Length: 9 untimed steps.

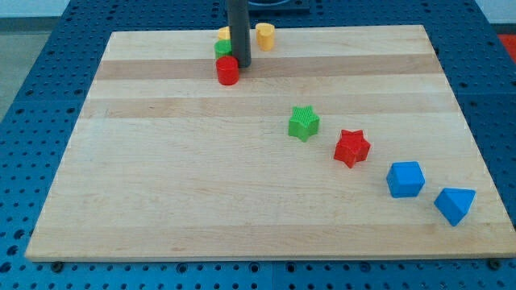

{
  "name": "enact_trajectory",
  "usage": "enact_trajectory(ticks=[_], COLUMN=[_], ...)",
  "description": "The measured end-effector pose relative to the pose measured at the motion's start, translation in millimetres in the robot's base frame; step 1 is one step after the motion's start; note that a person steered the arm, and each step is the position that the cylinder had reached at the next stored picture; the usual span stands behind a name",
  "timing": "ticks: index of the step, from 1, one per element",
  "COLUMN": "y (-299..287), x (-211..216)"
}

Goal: Push the red circle towards center

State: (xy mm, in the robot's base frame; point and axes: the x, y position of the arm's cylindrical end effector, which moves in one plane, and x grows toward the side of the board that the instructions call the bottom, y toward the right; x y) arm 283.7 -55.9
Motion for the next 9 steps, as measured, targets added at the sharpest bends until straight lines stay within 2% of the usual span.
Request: enact_trajectory(ticks=[3,4,5,7,9], y=[-73.9,-85.9,-80.8,-34.7,-18.2], x=[1.5,13.7,26.5,26.6,25.5])
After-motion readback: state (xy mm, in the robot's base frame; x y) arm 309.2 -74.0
